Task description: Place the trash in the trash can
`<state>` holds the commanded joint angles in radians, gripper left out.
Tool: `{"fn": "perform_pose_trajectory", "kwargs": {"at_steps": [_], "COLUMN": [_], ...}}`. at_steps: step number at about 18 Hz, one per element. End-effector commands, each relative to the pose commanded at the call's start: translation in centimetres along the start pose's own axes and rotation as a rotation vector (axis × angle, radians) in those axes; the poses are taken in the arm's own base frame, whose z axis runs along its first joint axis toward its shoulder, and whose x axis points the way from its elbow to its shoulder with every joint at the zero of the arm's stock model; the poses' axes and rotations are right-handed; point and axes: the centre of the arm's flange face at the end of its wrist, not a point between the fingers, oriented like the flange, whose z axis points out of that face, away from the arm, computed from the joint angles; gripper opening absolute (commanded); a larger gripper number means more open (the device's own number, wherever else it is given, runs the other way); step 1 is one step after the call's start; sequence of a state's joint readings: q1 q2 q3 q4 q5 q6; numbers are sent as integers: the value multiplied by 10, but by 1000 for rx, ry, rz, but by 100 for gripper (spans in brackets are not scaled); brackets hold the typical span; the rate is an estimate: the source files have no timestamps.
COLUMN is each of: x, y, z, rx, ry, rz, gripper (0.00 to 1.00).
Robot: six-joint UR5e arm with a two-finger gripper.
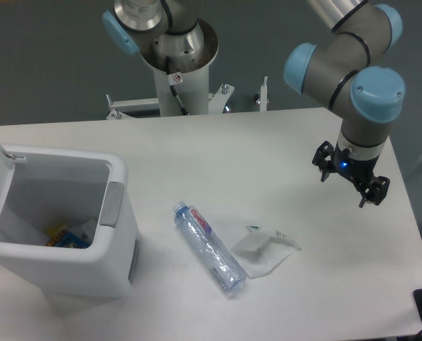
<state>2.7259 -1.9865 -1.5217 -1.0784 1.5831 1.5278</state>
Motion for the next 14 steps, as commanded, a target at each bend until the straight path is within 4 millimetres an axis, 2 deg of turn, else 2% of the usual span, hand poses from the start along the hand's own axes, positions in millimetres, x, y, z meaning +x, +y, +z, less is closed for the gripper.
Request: {"fn": "perform_pose_trajectory", "kwargs": {"at_steps": [9, 14], "x": [3, 11], "y": [-2, -6], "z": [7, 14], "rx": [14, 131], "ry": [-6, -6], "rz": [1, -78], "gripper": [100, 100]}}
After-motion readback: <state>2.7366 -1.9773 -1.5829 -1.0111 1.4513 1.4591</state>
